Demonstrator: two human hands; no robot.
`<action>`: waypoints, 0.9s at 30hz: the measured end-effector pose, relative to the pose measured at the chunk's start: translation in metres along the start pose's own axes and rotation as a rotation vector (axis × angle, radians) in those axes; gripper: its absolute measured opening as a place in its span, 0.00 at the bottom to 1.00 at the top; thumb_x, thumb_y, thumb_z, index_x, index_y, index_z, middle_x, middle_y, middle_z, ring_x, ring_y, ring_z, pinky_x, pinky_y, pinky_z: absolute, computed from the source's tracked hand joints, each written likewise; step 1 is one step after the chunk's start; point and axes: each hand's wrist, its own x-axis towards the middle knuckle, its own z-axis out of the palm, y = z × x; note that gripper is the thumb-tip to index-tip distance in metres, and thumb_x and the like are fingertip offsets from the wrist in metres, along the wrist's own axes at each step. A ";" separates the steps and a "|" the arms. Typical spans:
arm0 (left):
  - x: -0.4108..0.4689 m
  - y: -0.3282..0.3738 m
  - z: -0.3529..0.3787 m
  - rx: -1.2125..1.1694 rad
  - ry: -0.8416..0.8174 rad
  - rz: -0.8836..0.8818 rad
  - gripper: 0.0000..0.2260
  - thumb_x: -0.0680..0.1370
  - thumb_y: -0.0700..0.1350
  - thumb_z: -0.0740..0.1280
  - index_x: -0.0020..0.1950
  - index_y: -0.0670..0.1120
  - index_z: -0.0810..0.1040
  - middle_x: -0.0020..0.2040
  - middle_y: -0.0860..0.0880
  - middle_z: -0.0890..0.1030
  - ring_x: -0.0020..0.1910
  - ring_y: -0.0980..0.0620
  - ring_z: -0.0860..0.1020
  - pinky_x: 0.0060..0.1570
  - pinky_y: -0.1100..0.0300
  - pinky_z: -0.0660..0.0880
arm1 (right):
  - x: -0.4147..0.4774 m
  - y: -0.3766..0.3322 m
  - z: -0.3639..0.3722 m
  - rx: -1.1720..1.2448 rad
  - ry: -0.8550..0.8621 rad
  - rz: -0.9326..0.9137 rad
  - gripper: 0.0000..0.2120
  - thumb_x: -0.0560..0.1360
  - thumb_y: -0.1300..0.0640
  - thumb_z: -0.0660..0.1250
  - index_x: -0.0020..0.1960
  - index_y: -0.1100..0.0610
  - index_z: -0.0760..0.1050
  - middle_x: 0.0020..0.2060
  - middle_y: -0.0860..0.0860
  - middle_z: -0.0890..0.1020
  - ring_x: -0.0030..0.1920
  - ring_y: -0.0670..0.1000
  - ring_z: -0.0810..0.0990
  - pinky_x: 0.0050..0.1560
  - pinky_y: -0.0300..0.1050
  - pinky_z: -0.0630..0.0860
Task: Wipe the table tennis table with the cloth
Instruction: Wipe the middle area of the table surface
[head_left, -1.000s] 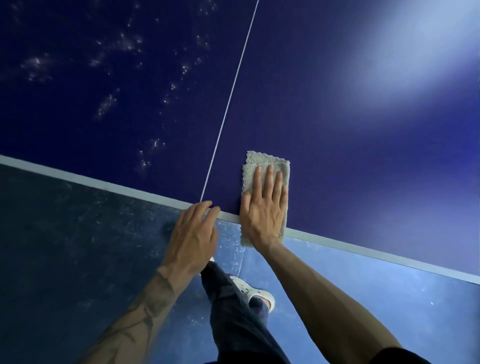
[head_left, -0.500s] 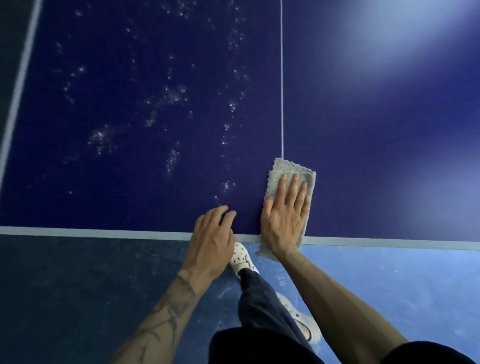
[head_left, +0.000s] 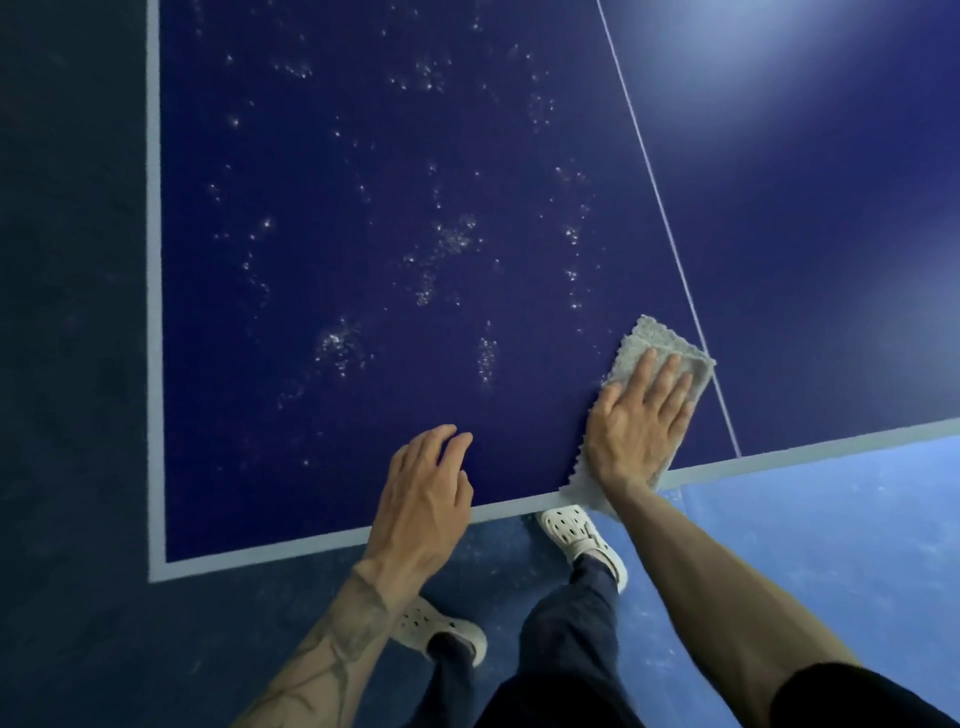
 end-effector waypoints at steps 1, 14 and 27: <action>-0.004 -0.019 -0.007 0.016 0.001 0.016 0.21 0.87 0.45 0.58 0.81 0.47 0.67 0.80 0.49 0.66 0.80 0.51 0.63 0.81 0.54 0.58 | -0.001 -0.003 0.002 -0.002 0.010 0.010 0.34 0.84 0.43 0.42 0.87 0.52 0.43 0.87 0.55 0.44 0.86 0.57 0.41 0.85 0.58 0.40; 0.080 -0.132 -0.070 0.207 -0.100 0.326 0.22 0.86 0.42 0.61 0.81 0.44 0.66 0.81 0.45 0.65 0.81 0.48 0.63 0.81 0.52 0.58 | 0.006 -0.019 0.007 0.043 0.076 0.164 0.32 0.85 0.43 0.45 0.87 0.47 0.43 0.87 0.49 0.44 0.86 0.51 0.41 0.85 0.54 0.39; 0.201 -0.122 -0.097 0.347 -0.144 0.744 0.23 0.85 0.43 0.63 0.81 0.41 0.68 0.80 0.42 0.67 0.80 0.42 0.65 0.81 0.47 0.60 | 0.003 -0.060 0.013 0.232 0.200 0.482 0.30 0.87 0.46 0.49 0.87 0.48 0.48 0.87 0.50 0.47 0.86 0.50 0.42 0.85 0.53 0.40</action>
